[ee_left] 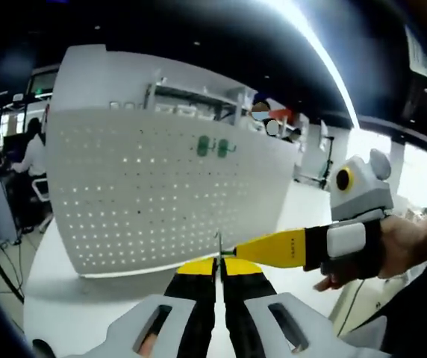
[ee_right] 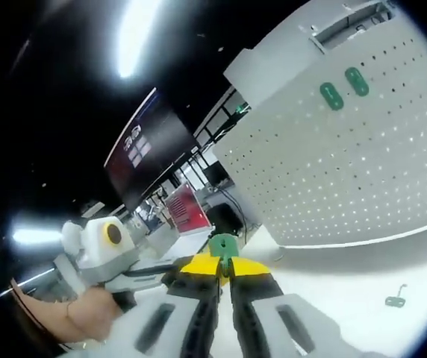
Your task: Insert the hook assembly into the mounting plate slot until the hook locks in place.
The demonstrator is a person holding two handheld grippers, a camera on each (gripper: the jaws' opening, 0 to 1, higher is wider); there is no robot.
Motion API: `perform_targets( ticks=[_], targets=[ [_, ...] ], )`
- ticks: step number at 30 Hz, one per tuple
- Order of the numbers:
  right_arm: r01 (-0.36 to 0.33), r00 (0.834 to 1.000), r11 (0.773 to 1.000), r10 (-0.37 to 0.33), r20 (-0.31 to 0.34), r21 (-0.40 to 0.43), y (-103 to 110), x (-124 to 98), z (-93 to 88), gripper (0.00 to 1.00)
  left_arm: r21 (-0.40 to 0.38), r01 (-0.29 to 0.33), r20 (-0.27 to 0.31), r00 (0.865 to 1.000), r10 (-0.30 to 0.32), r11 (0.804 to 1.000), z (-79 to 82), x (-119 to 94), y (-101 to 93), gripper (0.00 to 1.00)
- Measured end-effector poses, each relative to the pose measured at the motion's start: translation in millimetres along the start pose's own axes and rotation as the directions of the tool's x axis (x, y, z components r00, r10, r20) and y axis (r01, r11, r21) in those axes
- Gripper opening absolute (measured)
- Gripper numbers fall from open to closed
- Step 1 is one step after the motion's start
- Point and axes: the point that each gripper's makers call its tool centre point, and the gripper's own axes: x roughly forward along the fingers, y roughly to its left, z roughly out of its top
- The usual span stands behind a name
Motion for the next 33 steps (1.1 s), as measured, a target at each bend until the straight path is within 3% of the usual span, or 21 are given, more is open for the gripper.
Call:
perform_targets(
  ticks=[5,10,15,25,28,31,33],
  targets=[
    [-0.003,1.0,1.0,0.003,0.022,0.006,2,0,0.7,0.01,-0.011,-0.002,0.006,1.0,0.002,1.0,3.0,-1,0.8,0.01],
    [-0.018,1.0,1.0,0.018,0.019,0.002,4,0,2.5,0.0,0.046,-0.001,-0.001,1.0,0.001,0.999,5.0,-2,-0.8,0.02],
    [-0.027,1.0,0.999,0.027,-0.005,0.026,2,0,-1.5,0.0,0.093,0.034,-0.044,0.999,-0.03,0.995,0.0,-2,-2.7,0.03],
    [-0.039,0.999,0.998,0.037,-0.031,-0.052,0,-5,0.2,0.0,0.102,0.081,-0.084,0.994,-0.073,0.991,-7.6,-3,-9.5,0.07],
    [-0.036,0.999,0.997,0.035,-0.01,-0.075,-1,-6,9.0,0.0,0.093,0.08,-0.082,0.994,-0.073,0.992,-8.3,-3,-10.0,0.16],
    [-0.023,1.0,0.992,0.022,-0.005,-0.125,-5,-8,15.1,0.0,0.054,0.078,-0.082,0.994,-0.073,0.995,-8.3,-4,-9.2,0.31],
    [-0.023,1.0,0.99,0.023,-0.004,-0.14,-5,-9,17.3,0.0,0.036,0.084,-0.044,0.996,-0.083,0.996,-1.3,-5,-11.2,0.41]
  ],
)
